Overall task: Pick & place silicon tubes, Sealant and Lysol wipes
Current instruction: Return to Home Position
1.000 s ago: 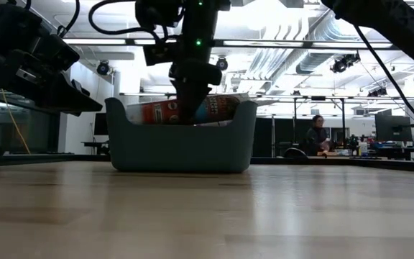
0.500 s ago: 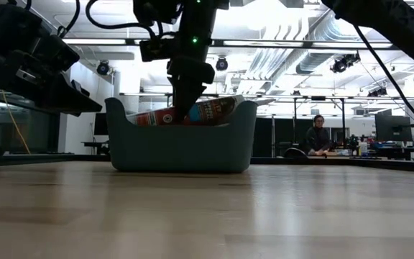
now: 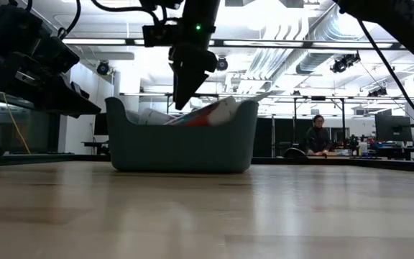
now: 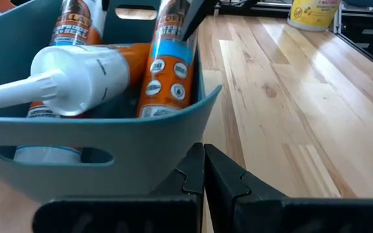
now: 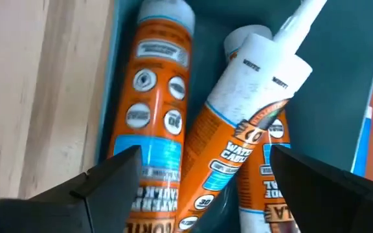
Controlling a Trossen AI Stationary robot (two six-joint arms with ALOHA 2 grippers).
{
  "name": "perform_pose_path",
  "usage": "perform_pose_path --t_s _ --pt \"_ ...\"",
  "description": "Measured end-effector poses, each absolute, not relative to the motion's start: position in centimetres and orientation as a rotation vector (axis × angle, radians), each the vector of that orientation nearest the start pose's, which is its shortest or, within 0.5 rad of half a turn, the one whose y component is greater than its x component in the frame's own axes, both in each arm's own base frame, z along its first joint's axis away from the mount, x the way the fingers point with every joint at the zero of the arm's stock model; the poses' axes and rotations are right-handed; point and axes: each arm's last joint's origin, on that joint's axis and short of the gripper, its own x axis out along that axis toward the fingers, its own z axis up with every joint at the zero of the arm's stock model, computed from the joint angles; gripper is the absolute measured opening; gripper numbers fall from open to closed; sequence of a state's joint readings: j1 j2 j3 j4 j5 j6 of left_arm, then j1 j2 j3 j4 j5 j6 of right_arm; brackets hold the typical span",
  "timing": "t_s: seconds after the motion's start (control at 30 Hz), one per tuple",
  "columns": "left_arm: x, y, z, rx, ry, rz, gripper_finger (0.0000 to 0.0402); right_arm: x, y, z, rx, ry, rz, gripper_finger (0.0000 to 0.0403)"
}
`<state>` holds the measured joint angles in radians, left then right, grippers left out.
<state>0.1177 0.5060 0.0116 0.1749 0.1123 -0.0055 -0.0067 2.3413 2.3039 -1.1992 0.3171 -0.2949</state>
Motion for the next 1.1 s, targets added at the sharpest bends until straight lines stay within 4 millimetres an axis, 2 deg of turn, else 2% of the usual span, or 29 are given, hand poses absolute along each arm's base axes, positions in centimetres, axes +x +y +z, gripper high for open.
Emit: perform_pose_path --t_s 0.23,0.4,0.6,0.77,0.97,1.1 --pt "12.4 1.1 13.8 -0.042 0.317 0.006 0.0 48.1 -0.9 26.0 -0.549 1.258 -0.192 0.0335" --pt "12.4 1.1 13.8 -0.042 0.319 0.006 0.0 47.1 0.7 27.9 -0.575 1.228 -0.196 0.0335" --pt "12.4 1.1 13.8 -0.042 0.32 0.006 0.0 45.6 2.7 29.2 -0.5 1.258 -0.14 0.0328" --pt "12.4 1.1 13.7 -0.042 0.32 0.006 0.0 44.3 3.6 30.2 -0.384 1.292 -0.08 0.0318" --pt "12.4 1.1 13.7 -0.043 0.328 0.006 0.0 43.8 4.5 30.2 -0.335 1.325 -0.044 0.03" --pt "12.4 1.1 13.7 -0.044 0.33 0.006 0.0 43.6 5.3 30.1 -0.338 1.335 -0.013 0.0272"
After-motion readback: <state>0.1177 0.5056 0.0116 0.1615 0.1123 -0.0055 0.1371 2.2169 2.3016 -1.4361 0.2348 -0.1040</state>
